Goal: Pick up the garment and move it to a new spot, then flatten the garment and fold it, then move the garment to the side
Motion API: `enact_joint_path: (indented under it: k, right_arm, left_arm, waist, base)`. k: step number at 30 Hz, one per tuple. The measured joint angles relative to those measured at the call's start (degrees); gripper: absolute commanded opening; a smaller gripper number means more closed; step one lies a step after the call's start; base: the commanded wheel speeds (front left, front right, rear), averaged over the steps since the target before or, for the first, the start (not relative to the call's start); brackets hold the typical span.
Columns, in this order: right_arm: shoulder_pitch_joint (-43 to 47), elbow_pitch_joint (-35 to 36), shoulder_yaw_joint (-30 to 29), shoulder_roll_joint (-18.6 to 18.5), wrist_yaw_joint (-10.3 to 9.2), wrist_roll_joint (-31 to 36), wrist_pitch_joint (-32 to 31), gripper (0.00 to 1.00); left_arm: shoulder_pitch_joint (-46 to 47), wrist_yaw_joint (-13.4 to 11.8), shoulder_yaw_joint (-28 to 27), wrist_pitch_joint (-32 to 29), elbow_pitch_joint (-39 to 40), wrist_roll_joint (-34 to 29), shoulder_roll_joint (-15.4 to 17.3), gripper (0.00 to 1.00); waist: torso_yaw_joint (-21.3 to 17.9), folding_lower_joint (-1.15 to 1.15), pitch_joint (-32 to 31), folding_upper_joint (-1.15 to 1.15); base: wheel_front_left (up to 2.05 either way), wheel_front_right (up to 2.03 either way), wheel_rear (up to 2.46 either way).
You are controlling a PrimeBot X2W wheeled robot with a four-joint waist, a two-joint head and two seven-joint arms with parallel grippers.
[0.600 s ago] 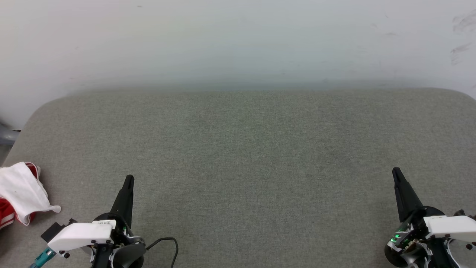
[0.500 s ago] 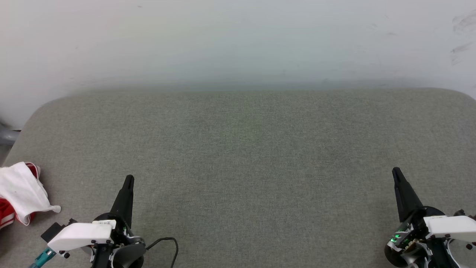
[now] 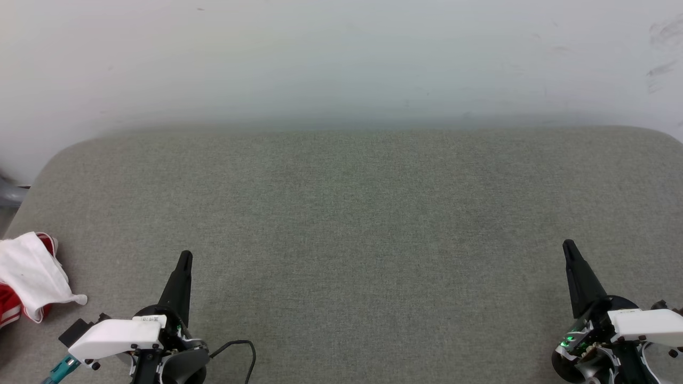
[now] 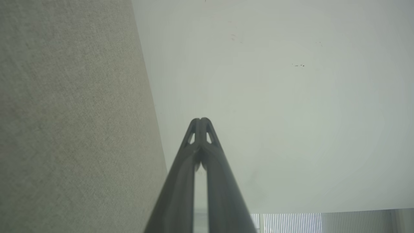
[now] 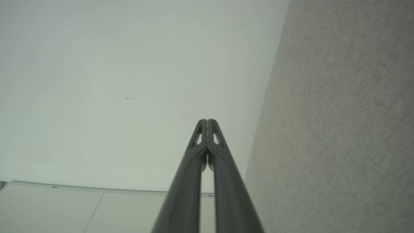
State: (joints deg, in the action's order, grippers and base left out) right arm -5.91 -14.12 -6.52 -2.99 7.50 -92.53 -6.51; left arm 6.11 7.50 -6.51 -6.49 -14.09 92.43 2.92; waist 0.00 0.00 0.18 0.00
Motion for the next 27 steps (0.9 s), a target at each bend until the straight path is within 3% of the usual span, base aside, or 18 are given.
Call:
enact_joint_path:
  k: [18, 19, 27]
  right_arm:
    - [0.0, 0.0, 0.0, 0.0, 0.0, 0.0, 0.0, 0.0]
    - [0.0, 0.0, 0.0, 0.0, 0.0, 0.0, 0.0, 1.0]
    - [2.1, -1.0, 0.7, 0.1, -0.01, 0.2, 1.0, 1.0]
  left_arm:
    - [0.0, 0.0, 0.0, 0.0, 0.0, 0.0, 0.0, 0.0]
    - [0.0, 0.0, 0.0, 0.0, 0.0, 0.0, 0.0, 1.0]
    - [-1.8, 0.0, 1.4, 1.2, -1.1, -0.1, -0.1, 1.0]
  waist:
    - [0.0, 0.0, 0.0, 0.0]
    - [0.0, 0.0, 0.0, 0.0]
    - [0.0, 0.0, 0.0, 0.0]
  base:
    - [0.0, 0.0, 0.0]
    - [0.0, 0.0, 0.0]
    - [0.0, 0.0, 0.0]
